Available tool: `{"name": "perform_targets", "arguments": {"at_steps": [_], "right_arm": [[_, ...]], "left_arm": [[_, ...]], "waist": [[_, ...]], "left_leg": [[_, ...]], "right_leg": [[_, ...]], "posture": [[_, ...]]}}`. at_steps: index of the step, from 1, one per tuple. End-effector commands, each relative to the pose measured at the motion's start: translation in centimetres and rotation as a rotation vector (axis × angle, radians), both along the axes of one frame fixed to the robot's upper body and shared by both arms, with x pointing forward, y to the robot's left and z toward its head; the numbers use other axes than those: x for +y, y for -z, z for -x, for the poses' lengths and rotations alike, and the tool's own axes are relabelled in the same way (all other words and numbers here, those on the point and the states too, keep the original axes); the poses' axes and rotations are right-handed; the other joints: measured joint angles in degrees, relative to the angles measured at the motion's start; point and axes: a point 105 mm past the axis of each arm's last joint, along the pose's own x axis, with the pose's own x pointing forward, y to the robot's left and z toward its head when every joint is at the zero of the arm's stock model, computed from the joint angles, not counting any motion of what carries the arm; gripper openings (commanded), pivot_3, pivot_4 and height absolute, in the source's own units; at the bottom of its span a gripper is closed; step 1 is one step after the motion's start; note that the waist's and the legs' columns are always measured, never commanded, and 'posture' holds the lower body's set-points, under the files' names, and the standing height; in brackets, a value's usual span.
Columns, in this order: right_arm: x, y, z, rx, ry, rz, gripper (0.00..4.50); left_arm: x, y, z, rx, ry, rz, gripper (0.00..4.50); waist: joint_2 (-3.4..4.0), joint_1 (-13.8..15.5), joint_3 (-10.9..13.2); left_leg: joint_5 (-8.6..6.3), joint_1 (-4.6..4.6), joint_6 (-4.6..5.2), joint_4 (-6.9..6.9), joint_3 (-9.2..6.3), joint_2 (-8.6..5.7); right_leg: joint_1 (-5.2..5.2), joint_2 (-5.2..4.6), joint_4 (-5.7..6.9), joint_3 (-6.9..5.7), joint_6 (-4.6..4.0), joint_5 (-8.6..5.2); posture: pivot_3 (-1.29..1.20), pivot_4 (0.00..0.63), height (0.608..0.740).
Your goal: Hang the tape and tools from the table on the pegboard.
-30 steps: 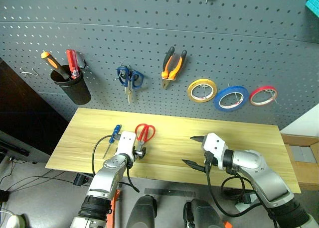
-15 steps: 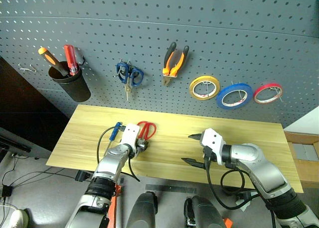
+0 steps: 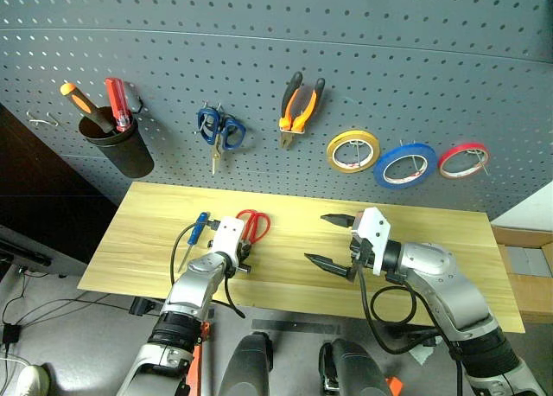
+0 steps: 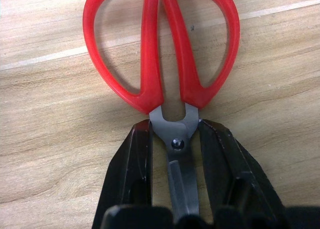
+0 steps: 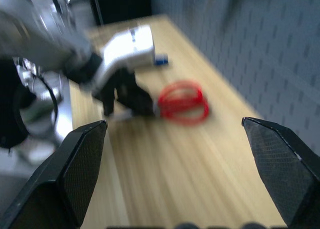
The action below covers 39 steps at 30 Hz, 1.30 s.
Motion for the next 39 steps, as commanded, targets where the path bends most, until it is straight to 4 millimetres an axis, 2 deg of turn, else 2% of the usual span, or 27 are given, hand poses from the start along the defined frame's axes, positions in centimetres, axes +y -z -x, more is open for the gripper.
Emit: {"name": "perform_targets", "arguments": {"at_steps": [1,11,16,20,25,32,35,37,39], "right_arm": [[0.4,-2.4,0.5,-0.079,-0.014,-0.093,4.50],[0.5,-2.6,-0.2,-0.103,0.035,-0.121,4.50],[0.2,-3.6,-1.2,-0.140,0.082,-0.164,4.50],[-0.1,-4.6,-0.8,-0.131,0.080,-0.255,4.50],[-0.7,-5.3,0.0,-0.088,0.092,-0.359,4.50],[-1.3,-6.3,0.6,-0.123,0.150,-0.482,4.50],[-1.2,-7.0,0.6,-0.124,0.164,-0.528,4.50],[-1.2,-7.9,0.5,-0.139,0.178,-0.555,4.50],[-1.1,-8.9,0.3,-0.145,0.186,-0.588,4.50]], "left_arm": [[0.7,2.1,1.2,0.092,-0.027,-0.022,1.03],[0.1,0.2,0.5,0.008,-0.036,0.044,1.03],[-0.5,-3.0,0.7,-0.162,-0.079,0.098,1.03],[-1.0,-4.7,1.5,-0.287,-0.104,0.130,1.03],[-1.0,-5.1,3.3,-0.378,-0.139,0.144,1.03],[-1.0,-8.0,5.7,-0.676,-0.055,0.212,1.03],[-0.7,-9.7,5.7,-0.777,-0.059,0.244,1.03],[-0.8,-12.0,5.2,-0.883,-0.019,0.243,1.03],[-0.6,-13.5,4.7,-0.939,-0.019,0.253,1.03]], "waist": [[0.01,0.0,0.0],[0.01,0.0,0.0],[-0.07,0.0,-0.1],[-0.14,0.1,-0.4],[-0.22,0.1,-1.6],[-0.30,0.1,-4.0],[-0.35,0.1,-4.9],[-0.37,0.1,-5.6],[-0.43,0.1,-6.1]], "left_leg": [[0.00,0.00,0.00,-0.01,0.00,0.00],[0.00,-0.01,-0.05,-0.14,0.03,0.00],[0.06,-0.08,-0.32,-0.23,0.09,-0.01],[0.16,-0.89,-0.51,-0.08,0.03,-0.02],[0.13,-0.97,-0.52,0.04,0.06,-0.04],[0.03,-0.91,-0.33,0.19,0.08,-0.03],[-0.02,-0.86,-0.22,0.30,0.11,-0.04],[0.00,-0.84,-0.17,0.33,0.11,-0.04],[0.04,-0.82,-0.11,0.35,0.09,-0.03]], "right_leg": [[0.00,0.00,0.00,0.00,0.00,0.00],[-0.04,-0.01,-0.11,-0.01,0.01,0.00],[-0.12,-0.01,-0.23,0.00,0.05,-0.03],[-0.88,0.01,-0.15,-0.07,0.05,-0.02],[-0.86,0.01,-0.22,-0.06,0.05,-0.02],[-0.84,0.04,-0.03,-0.04,0.05,-0.02],[-0.83,0.05,0.14,0.01,0.05,-0.01],[-0.82,0.06,0.20,0.03,0.07,0.01],[-0.81,0.14,0.23,0.03,0.08,0.03]], "posture": [[0.11,0.278,0.740],[0.11,0.229,0.740],[0.10,0.186,0.740],[0.10,0.153,0.740],[0.11,0.117,0.740],[0.10,0.076,0.740],[0.10,0.062,0.740],[0.10,0.059,0.740],[0.10,0.046,0.740]]}}
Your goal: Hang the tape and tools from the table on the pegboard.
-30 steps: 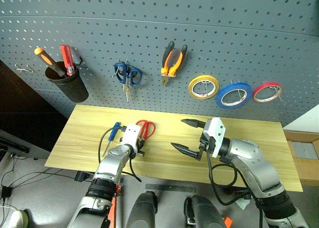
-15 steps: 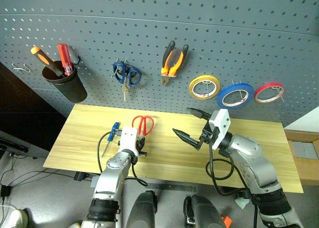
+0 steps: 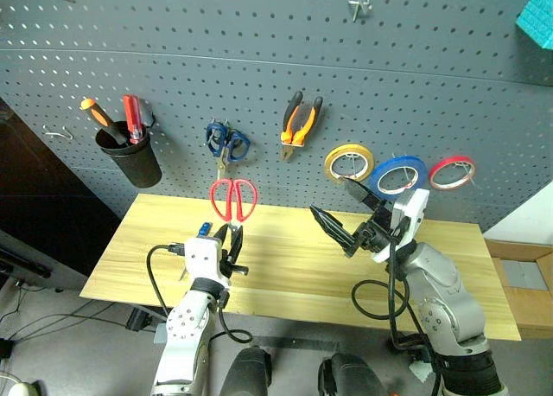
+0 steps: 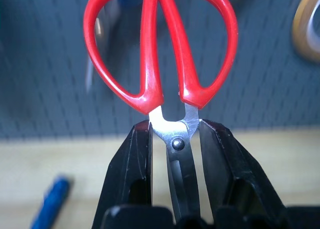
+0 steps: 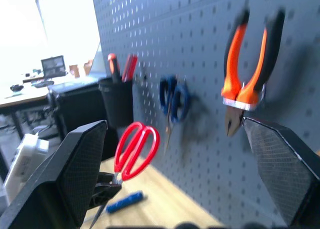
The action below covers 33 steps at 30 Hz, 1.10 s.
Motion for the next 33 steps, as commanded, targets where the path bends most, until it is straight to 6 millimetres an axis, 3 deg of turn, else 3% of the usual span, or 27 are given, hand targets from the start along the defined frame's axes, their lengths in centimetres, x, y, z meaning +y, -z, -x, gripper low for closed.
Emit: {"name": "perform_targets", "arguments": {"at_steps": [1,11,16,33], "right_arm": [[0.0,-3.2,0.3,-0.081,0.012,-0.074,4.50],[0.2,-3.9,-0.4,-0.101,0.032,-0.079,4.50],[-0.1,-3.7,-0.6,-0.094,0.059,-0.059,4.50],[0.0,-3.8,-0.7,-0.094,0.083,-0.049,4.50]], "left_arm": [[0.2,-4.6,-0.8,-0.188,0.003,0.021,1.03],[0.1,-7.1,-3.4,-0.245,-0.011,0.064,1.03],[0.7,-5.9,-4.7,-0.166,-0.044,0.084,1.03],[0.0,-3.3,-5.4,0.005,-0.045,0.088,1.03]], "waist": [[0.00,0.0,-0.6],[-0.09,0.0,-2.7],[-0.11,0.0,-3.6],[-0.10,-0.3,-3.8]], "left_leg": [[0.01,0.01,0.02,0.00,-0.01,0.00],[0.02,0.06,0.05,0.02,0.02,-0.03],[0.01,0.11,0.06,0.03,0.03,-0.03],[-0.01,0.94,0.11,-0.01,0.04,-0.01]], "right_leg": [[0.00,0.02,0.01,0.00,-0.02,0.02],[0.05,0.06,0.07,0.08,-0.02,0.07],[0.09,0.08,0.08,0.10,-0.02,0.07],[0.90,0.10,0.07,0.15,-0.05,0.07]], "posture": [[0.10,0.046,0.740],[0.08,0.027,0.740],[0.07,0.029,0.740],[0.07,0.049,0.740]]}}
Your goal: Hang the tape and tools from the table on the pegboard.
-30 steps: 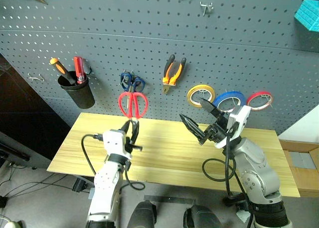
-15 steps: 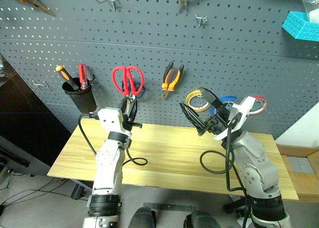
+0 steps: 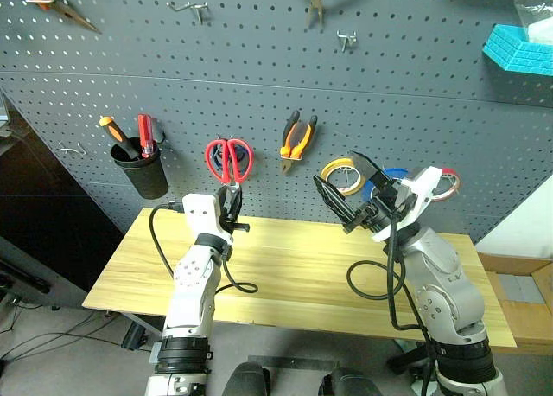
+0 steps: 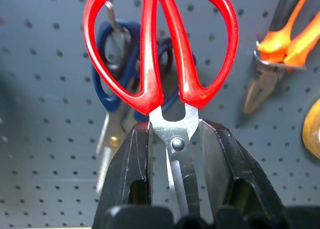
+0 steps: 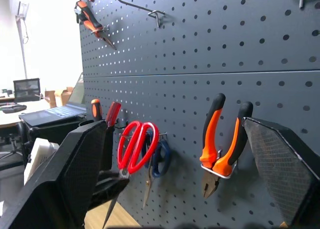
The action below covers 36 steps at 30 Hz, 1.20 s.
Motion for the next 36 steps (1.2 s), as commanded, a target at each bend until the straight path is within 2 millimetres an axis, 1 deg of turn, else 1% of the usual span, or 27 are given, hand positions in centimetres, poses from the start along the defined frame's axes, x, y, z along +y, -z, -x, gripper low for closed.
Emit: {"name": "perform_targets", "arguments": {"at_steps": [1,2,3,5,6,10,14,20,22,24,27,30,32,36], "right_arm": [[0.1,-1.2,0.4,-0.051,-0.006,-0.005,4.50],[0.1,-1.2,0.4,-0.050,-0.006,-0.004,4.50],[0.1,-1.2,0.5,-0.051,-0.008,0.000,4.50],[0.1,-1.1,0.5,-0.051,-0.010,0.003,4.50],[0.2,-1.1,0.5,-0.052,-0.011,0.005,4.50],[0.2,-1.0,0.6,-0.051,-0.013,0.011,4.50],[0.2,-0.9,0.7,-0.050,-0.013,0.014,4.50],[0.6,-0.4,1.3,-0.036,-0.053,0.047,4.50],[1.3,0.9,1.4,-0.015,-0.080,0.117,4.50],[2.0,1.9,1.6,-0.004,-0.109,0.167,4.50],[3.2,2.6,2.2,-0.004,-0.176,0.215,4.50],[5.3,3.8,2.2,-0.002,-0.257,0.308,4.50],[6.3,4.3,2.2,-0.008,-0.290,0.344,4.50],[8.1,5.1,0.9,-0.002,-0.292,0.397,4.50]], "left_arm": [[0.0,-1.3,-0.1,-0.038,-0.015,-0.010,1.38],[0.1,-1.3,-0.2,-0.040,-0.018,-0.015,1.76],[0.1,-1.3,-0.2,-0.040,-0.018,-0.012,1.99],[0.0,-1.5,-0.3,-0.043,-0.015,-0.003,2.61],[0.0,-1.5,-0.4,-0.044,-0.016,-0.001,3.02],[0.1,-1.6,-0.6,-0.045,-0.017,0.001,4.41],[0.3,-1.2,-0.5,-0.036,-0.020,-0.002,4.46],[0.9,0.8,0.4,0.032,-0.025,-0.044,4.46],[2.6,2.3,1.0,0.102,-0.083,-0.075,4.46],[4.6,3.2,1.2,0.152,-0.147,-0.120,4.46],[7.7,3.4,1.1,0.198,-0.231,-0.163,4.46],[10.2,3.5,0.8,0.245,-0.263,-0.205,4.46],[11.2,3.6,0.7,0.275,-0.266,-0.242,4.46],[13.1,4.1,0.3,0.365,-0.271,-0.317,4.46]], "waist": [[0.00,-0.1,0.0],[0.00,-0.1,0.0],[0.00,-0.1,0.0],[0.00,-0.2,0.0],[0.00,-0.3,0.0],[0.01,-0.4,0.0],[0.01,-0.5,0.0],[0.05,-1.1,0.1],[0.10,-1.2,0.1],[0.12,-1.2,0.2],[0.15,-1.3,0.9],[0.20,-1.3,1.7],[0.18,-1.2,2.2],[0.10,-1.1,3.2]], "left_leg": [[0.00,0.01,0.00,0.01,0.00,0.00],[0.00,0.00,0.00,0.02,-0.01,0.01],[0.00,0.01,0.00,0.02,-0.01,0.01],[0.00,0.01,0.00,0.02,0.00,0.00],[0.00,0.01,0.00,0.02,0.00,0.00],[0.00,0.01,0.00,0.02,-0.01,0.00],[0.00,0.01,0.00,0.01,0.00,0.00],[0.00,0.01,0.01,0.00,-0.01,0.01],[-0.01,0.02,0.01,-0.01,-0.01,0.01],[-0.01,0.06,0.02,-0.03,0.00,0.02],[-0.01,0.08,0.03,-0.02,-0.03,0.06],[0.01,0.12,0.07,0.00,-0.06,0.07],[0.03,0.12,0.09,0.01,-0.06,0.05],[0.02,0.05,0.10,-0.02,-0.08,0.01]], "right_leg": [[0.00,0.00,0.02,0.00,0.00,0.00],[0.00,0.00,0.03,0.00,0.00,0.00],[0.01,0.00,0.03,0.00,0.00,0.00],[0.01,0.00,0.03,0.01,0.00,0.00],[0.01,0.00,0.03,0.01,0.00,0.00],[0.01,0.00,0.02,0.01,0.00,0.00],[0.01,0.00,0.02,0.02,0.00,0.00],[0.01,-0.01,0.01,0.02,0.00,0.00],[0.02,-0.01,0.01,0.02,-0.01,0.00],[0.03,-0.01,0.00,0.02,-0.02,-0.01],[0.03,0.01,0.04,-0.01,-0.02,-0.02],[0.07,0.01,0.03,-0.05,-0.02,-0.02],[0.07,-0.01,0.02,-0.05,-0.02,-0.02],[0.04,-0.09,0.00,-0.09,-0.03,-0.01]], "posture": [[0.07,0.049,0.740],[0.07,0.049,0.740],[0.07,0.054,0.740],[0.07,0.054,0.740],[0.07,0.054,0.740],[0.06,0.060,0.740],[0.06,0.067,0.740],[0.07,0.090,0.740],[0.07,0.098,0.740],[0.08,0.102,0.740],[0.09,0.127,0.740],[0.10,0.144,0.740],[0.12,0.160,0.740],[0.13,0.176,0.740]]}}
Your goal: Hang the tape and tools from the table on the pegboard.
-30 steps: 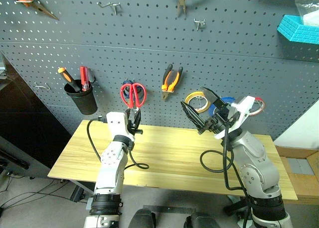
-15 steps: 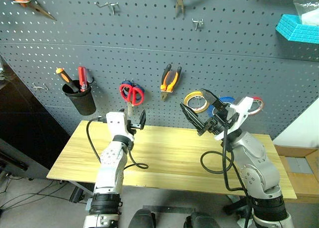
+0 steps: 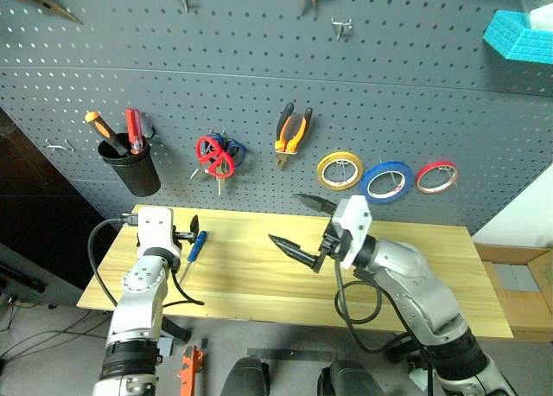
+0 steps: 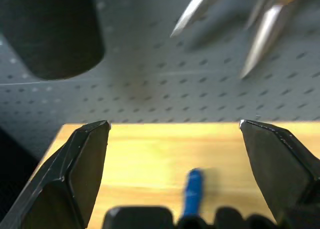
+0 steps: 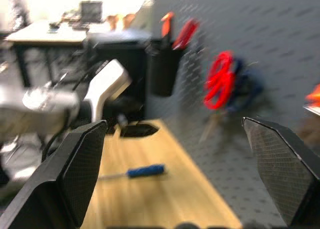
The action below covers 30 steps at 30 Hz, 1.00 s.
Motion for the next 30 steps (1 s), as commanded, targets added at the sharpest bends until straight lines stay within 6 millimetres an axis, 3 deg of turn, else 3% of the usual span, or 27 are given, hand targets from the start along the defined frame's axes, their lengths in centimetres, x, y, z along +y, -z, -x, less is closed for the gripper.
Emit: {"name": "perform_targets", "arguments": {"at_steps": [1,6,12,17,22,28,30], "right_arm": [[1.2,0.1,-1.1,-0.042,0.022,0.049,4.50],[3.1,0.0,-2.1,-0.023,0.022,0.107,4.50],[4.9,-0.6,-2.0,-0.024,0.015,0.125,4.50],[4.9,-0.4,-1.7,-0.017,0.016,0.139,4.50],[4.7,-0.4,-1.1,0.014,0.021,0.142,4.50],[4.4,-0.2,-0.3,0.033,0.024,0.148,4.50],[4.3,0.0,-0.1,0.039,0.024,0.151,4.50]], "left_arm": [[1.2,-0.2,-0.6,0.056,0.000,-0.032,4.46],[0.6,0.7,-1.5,0.136,0.064,0.024,4.46],[2.1,0.9,-2.5,0.177,0.033,0.003,4.46],[2.4,1.9,-2.5,0.234,0.049,0.004,4.46],[1.8,4.5,-1.9,0.346,0.123,0.083,4.46],[2.2,3.9,-2.9,0.350,0.139,0.043,4.46],[2.4,3.6,-3.2,0.341,0.134,0.035,4.11]], "waist": [[-0.09,0.0,0.6],[-0.14,0.1,2.2],[-0.23,0.0,3.2],[-0.22,0.0,4.5],[-0.23,0.0,5.6],[-0.28,0.0,6.3],[-0.29,0.0,6.7]], "left_leg": [[0.00,0.00,0.00,-0.02,-0.03,0.00],[-0.01,-0.12,0.00,-0.04,-0.06,-0.02],[-0.02,-0.18,-0.02,-0.13,-0.10,0.03],[-0.03,-0.20,-0.03,-0.13,-0.08,0.01],[-0.04,-0.39,-0.03,-0.14,-0.09,0.03],[-0.03,-1.08,-0.03,-0.01,-0.23,0.01],[-0.03,-1.09,-0.03,-0.01,-0.22,0.00]], "right_leg": [[0.00,0.00,0.01,-0.03,0.00,0.00],[-0.09,-0.08,-0.03,-0.06,-0.01,0.00],[-0.20,-0.09,-0.04,-0.11,-0.04,-0.01],[-0.22,-0.16,-0.07,-0.12,-0.04,-0.01],[-0.45,-0.18,-0.04,-0.16,-0.05,-0.02],[-1.01,-0.18,-0.04,-0.31,-0.06,-0.01],[-1.01,-0.20,-0.05,-0.31,-0.06,-0.01]], "posture": [[0.14,0.183,0.740],[0.14,0.208,0.740],[0.15,0.238,0.740],[0.15,0.263,0.740],[0.14,0.286,0.740],[0.14,0.301,0.740],[0.14,0.301,0.740]]}}
